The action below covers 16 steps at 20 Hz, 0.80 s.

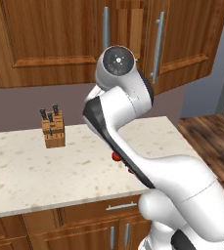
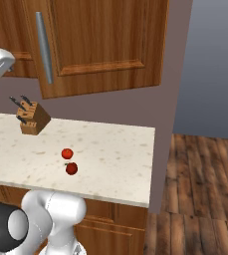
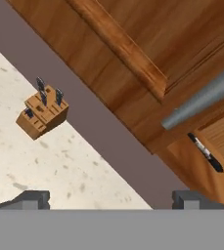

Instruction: Pick the pan from the cabinet and place it on the stove. Then turn on the stove burner for the pan.

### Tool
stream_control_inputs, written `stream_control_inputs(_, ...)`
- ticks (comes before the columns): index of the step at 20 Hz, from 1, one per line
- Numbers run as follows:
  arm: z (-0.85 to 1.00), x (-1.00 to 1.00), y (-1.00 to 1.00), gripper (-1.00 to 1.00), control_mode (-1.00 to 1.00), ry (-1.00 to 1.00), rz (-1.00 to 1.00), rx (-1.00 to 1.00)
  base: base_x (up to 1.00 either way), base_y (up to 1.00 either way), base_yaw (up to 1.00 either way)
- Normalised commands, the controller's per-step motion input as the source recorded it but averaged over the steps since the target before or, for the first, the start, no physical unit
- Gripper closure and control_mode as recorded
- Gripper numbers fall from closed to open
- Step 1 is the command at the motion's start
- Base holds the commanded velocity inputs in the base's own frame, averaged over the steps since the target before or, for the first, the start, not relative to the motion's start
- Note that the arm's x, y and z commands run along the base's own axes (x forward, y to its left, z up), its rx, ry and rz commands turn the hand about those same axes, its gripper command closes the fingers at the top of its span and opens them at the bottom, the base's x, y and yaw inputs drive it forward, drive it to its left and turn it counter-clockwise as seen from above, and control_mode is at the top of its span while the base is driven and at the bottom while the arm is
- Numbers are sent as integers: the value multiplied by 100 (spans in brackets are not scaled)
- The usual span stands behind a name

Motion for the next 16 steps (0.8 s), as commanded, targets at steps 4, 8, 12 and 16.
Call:
stream_control_inputs(4,0,43,0,-100,-100,0,0,-20,0,0,0)
stream_control_inputs(8,0,37,-1,-100,-100,0,-1,-19,0,0,0)
stream_control_inputs(12,0,21,-12,-100,-100,0,-7,-18,0,0,0)
stream_control_inputs(16,0,11,-12,-100,-100,0,-13,-17,0,0,0)
